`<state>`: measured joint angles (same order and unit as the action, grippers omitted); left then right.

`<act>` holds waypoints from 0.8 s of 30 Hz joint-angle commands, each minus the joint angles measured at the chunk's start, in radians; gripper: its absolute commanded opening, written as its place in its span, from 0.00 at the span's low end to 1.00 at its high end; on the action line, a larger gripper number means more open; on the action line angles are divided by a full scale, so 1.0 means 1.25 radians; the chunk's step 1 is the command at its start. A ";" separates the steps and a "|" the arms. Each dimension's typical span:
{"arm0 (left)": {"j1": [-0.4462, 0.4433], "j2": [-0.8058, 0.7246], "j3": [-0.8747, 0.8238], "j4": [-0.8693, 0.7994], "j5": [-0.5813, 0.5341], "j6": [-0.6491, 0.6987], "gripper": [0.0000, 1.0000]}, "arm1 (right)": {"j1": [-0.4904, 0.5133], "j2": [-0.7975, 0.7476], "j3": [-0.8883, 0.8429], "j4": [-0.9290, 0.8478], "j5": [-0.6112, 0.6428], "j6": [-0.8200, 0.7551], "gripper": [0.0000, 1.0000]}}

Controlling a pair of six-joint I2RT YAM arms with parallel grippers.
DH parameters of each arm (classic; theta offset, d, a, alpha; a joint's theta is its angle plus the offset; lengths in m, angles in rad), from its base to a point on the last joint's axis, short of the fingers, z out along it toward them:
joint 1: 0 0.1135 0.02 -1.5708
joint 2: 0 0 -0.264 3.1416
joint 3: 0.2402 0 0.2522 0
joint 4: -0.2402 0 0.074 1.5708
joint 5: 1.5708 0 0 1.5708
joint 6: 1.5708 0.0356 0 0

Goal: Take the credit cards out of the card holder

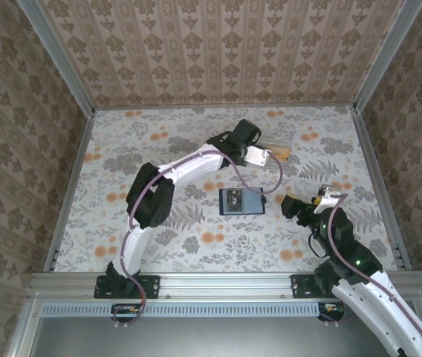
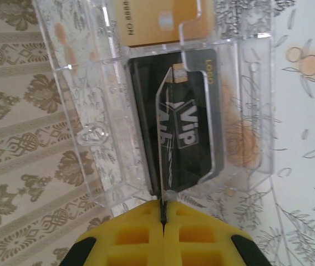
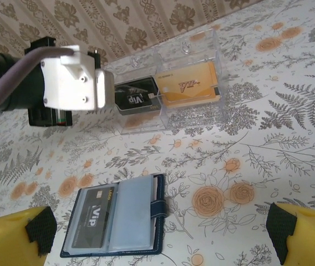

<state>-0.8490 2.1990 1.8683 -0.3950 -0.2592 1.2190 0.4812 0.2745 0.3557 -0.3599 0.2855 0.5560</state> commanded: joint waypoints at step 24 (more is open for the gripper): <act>-0.004 0.080 0.103 -0.053 0.010 -0.025 0.00 | -0.003 -0.007 -0.024 -0.010 0.020 0.007 1.00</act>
<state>-0.8513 2.2829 1.9453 -0.4355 -0.2550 1.2198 0.4812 0.2745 0.3374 -0.3710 0.2855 0.5564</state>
